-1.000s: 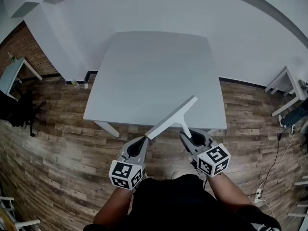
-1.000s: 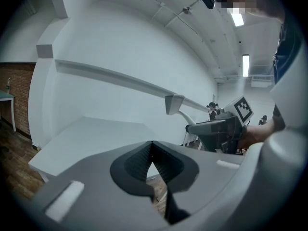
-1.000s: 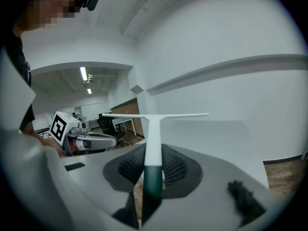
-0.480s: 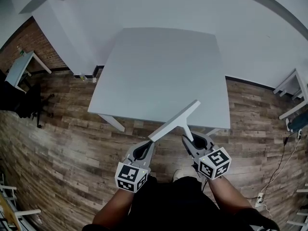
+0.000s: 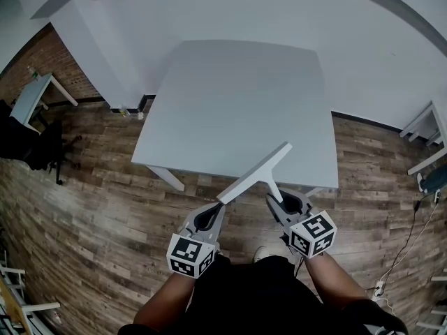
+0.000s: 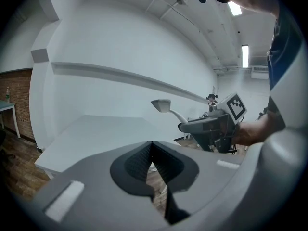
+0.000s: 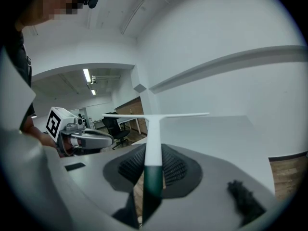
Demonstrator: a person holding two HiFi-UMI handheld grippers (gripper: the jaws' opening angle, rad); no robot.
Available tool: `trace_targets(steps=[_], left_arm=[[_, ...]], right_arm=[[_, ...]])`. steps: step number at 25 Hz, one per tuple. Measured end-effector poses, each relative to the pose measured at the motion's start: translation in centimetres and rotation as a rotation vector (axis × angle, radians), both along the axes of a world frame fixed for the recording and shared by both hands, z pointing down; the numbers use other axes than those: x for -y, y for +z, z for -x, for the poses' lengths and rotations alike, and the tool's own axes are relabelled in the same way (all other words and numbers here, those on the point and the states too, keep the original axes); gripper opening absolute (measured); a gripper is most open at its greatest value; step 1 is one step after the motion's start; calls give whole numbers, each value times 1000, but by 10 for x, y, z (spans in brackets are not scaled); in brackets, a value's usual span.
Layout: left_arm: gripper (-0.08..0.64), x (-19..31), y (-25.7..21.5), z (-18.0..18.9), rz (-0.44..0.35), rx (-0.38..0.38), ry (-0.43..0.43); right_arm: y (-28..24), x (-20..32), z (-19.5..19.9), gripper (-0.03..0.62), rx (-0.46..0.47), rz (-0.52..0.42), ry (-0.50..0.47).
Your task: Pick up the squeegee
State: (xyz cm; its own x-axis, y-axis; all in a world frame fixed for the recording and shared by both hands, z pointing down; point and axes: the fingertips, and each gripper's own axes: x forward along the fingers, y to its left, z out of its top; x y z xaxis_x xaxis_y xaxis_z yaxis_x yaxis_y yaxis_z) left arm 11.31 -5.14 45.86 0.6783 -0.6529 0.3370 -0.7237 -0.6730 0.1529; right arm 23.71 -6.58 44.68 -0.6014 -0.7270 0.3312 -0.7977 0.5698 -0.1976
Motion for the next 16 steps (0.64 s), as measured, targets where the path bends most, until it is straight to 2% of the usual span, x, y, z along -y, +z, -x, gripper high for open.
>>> trace_targets(steps=[16], left_arm=[[8,3,5,14,9,-2,5]], right_arm=[[8,3,13,91,-15,13,6]])
